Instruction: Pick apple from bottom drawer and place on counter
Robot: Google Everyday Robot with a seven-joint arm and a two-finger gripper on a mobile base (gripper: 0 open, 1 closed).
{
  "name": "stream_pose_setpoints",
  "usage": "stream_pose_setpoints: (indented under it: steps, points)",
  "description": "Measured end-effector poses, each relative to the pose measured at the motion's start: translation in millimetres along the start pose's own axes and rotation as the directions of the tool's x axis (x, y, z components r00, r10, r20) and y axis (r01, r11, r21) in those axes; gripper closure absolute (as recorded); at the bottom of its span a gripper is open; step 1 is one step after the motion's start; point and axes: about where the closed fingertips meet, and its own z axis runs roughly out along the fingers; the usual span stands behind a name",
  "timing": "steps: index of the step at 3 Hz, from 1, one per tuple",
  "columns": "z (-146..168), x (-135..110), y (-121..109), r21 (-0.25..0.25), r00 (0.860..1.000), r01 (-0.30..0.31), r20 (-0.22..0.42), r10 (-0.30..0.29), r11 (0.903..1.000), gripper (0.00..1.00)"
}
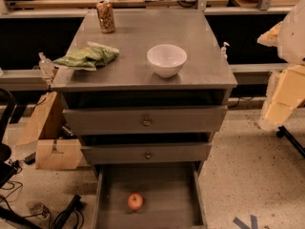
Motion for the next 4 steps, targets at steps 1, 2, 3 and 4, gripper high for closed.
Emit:
stream_pose_setpoints:
  steps: [1,2,3,4]
  points:
    - [0.0,0.0,0.0,0.000,1.000,0.000,0.000,0.000,1.0000,0.00]
    - [34.7,13.0,2.2,-0.024,0.992,-0.022,0.124,0.025,0.9995,0.00]
    - [82.4,36.9,6.2,-0.029,0.963,-0.036,0.268,0.042,0.9989,0.00]
    - [124.1,51.2,12.7,0.004,0.924,-0.034,0.381,0.029,0.9994,0.00]
